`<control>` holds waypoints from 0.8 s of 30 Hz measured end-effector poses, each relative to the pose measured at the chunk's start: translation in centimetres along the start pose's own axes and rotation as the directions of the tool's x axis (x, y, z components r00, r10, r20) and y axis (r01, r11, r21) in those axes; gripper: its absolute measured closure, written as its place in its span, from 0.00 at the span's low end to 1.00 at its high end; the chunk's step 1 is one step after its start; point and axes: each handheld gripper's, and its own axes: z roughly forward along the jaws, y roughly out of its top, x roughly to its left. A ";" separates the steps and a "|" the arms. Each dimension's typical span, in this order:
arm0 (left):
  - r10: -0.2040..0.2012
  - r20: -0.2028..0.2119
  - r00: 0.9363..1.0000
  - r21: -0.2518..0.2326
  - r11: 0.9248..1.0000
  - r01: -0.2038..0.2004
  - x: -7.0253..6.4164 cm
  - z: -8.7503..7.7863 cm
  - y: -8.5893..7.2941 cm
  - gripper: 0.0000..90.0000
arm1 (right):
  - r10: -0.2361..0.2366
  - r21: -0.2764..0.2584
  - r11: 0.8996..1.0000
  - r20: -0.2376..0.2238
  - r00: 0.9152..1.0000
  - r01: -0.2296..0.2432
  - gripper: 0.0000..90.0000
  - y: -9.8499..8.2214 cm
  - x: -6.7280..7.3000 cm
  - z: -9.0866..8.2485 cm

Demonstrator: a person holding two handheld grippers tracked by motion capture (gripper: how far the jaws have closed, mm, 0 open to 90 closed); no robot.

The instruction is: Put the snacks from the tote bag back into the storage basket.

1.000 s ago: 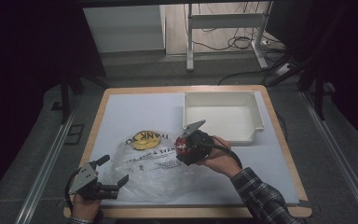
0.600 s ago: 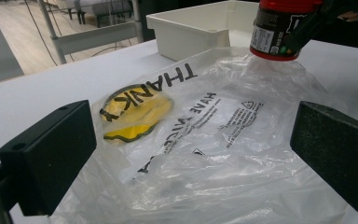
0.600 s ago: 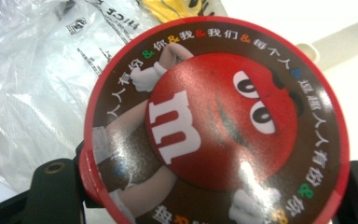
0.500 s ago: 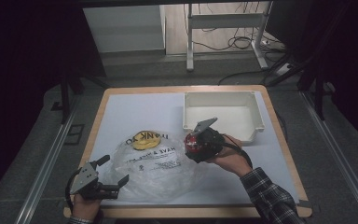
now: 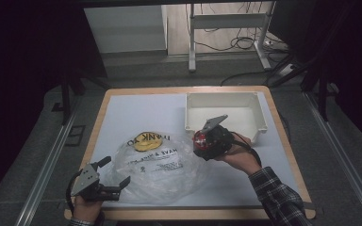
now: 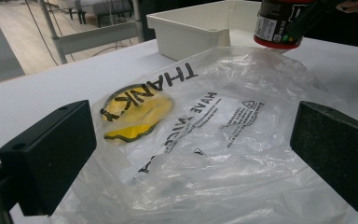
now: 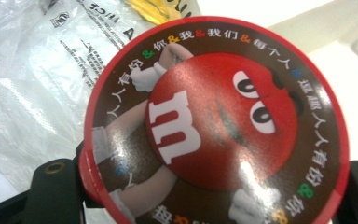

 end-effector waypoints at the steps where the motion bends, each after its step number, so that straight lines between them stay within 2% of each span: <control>1: 0.000 0.000 1.000 0.001 1.000 0.000 0.0 0.0 0.0 0.00 | 0.003 0.000 1.000 0.000 1.000 -0.003 0.29 0.0 -0.1 0.0; 13: 0.002 -0.002 1.000 0.003 1.000 -0.002 0.0 0.0 0.0 0.00 | 0.024 0.001 1.000 0.010 1.000 -0.024 0.29 -0.1 -2.2 0.0; 24: 0.002 -0.003 1.000 0.002 1.000 -0.002 0.0 0.0 0.0 0.00 | 0.014 -0.004 1.000 0.015 1.000 -0.014 0.29 0.1 -3.6 0.5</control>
